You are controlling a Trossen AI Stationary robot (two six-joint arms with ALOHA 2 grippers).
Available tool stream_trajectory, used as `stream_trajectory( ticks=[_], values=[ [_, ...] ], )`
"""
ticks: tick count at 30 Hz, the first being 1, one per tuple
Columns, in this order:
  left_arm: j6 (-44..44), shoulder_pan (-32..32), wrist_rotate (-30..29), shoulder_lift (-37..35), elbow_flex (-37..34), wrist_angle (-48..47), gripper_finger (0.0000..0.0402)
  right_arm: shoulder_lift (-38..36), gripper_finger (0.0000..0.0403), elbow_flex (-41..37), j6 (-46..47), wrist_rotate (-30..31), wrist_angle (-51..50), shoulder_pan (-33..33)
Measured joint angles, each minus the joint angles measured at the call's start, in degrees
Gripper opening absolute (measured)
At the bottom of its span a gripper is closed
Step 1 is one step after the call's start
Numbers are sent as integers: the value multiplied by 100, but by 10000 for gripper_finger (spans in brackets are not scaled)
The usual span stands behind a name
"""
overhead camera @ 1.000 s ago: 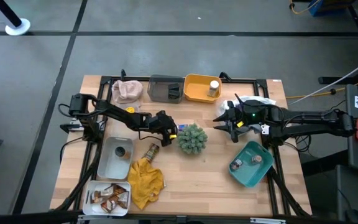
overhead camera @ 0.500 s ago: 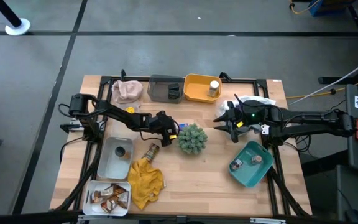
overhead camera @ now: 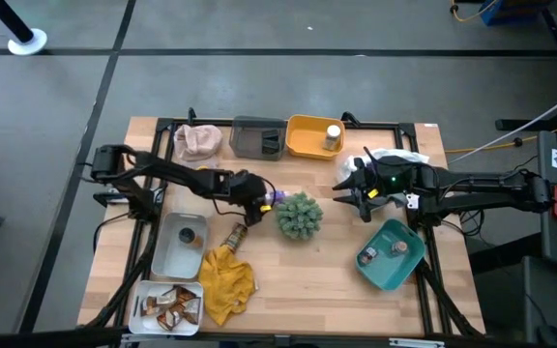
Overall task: Sort spices by type
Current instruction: Put the black spice bottle into the top white bin
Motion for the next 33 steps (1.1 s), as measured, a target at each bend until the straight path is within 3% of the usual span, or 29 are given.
stream_trajectory(
  ticks=[15, 25, 33],
  values=[
    [-1004, 0, 1445, -562, 2480, -5183, 196, 0, 154, 0, 2, 0, -7, 0],
    [-1856, 0, 2353, -582, 3743, -7920, 198, 0, 154, 0, 2, 0, -16, 0],
    [-2740, -2, 3290, -748, 3782, -8071, 196, 2, 154, 0, 2, 0, -202, 2]
  ],
)
